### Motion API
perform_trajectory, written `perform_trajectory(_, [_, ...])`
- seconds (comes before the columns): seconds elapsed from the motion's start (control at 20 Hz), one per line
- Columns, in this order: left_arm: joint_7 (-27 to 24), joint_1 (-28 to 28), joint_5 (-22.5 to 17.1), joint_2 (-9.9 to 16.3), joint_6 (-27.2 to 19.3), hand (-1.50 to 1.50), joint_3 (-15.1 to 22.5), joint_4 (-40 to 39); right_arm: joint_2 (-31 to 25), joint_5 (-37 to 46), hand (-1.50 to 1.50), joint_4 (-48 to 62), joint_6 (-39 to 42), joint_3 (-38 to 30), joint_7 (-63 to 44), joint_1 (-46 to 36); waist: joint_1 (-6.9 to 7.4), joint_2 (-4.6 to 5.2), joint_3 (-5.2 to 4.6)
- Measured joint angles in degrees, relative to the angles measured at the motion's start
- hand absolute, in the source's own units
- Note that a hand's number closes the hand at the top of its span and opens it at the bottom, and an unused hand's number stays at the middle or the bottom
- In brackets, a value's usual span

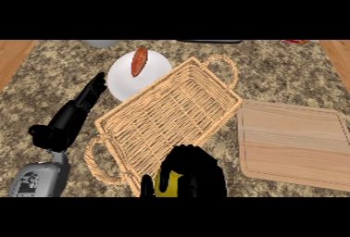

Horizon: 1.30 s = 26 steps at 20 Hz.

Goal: Pick the lemon from the cutting board and place it in the basket

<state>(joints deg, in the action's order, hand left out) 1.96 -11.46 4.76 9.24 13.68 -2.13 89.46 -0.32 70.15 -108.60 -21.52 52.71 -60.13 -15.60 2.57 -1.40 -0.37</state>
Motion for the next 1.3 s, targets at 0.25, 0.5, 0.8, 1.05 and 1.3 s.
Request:
perform_trajectory(0.25, [-0.4, 0.5, -0.1, 0.4, 0.2, 0.0, -0.5, -0.4, -0.2, 4.6, 1.5, 0.4, 0.9, -0.1, -3.6, -3.8, -0.58, 0.03, -0.12])
perform_trajectory(0.5, [-0.6, 0.0, 0.0, 0.3, 0.1, 0.0, -0.4, -0.6, -0.4, 7.4, 1.5, 1.3, 1.9, -2.0, -6.5, -8.1, -0.57, 0.34, -0.09])
perform_trajectory(0.8, [-0.4, -0.6, 0.3, 0.1, -0.2, 0.0, -0.2, -0.6, -0.5, 10.1, 1.5, 3.8, 3.0, -7.1, -9.2, -14.4, 0.04, 0.6, -0.03])
perform_trajectory(1.05, [-0.2, -1.4, 0.1, 0.1, 0.1, 0.0, -0.1, -0.8, -0.5, 12.0, 1.5, 6.1, 3.7, -13.7, -10.6, -20.9, 0.56, 0.85, 0.03])
perform_trajectory(1.3, [-0.8, -1.3, 0.1, 0.1, 0.4, 0.0, 0.1, -1.0, -0.4, 12.8, 1.5, 9.2, 4.7, -20.5, -11.1, -26.7, 0.77, 0.99, 0.09])
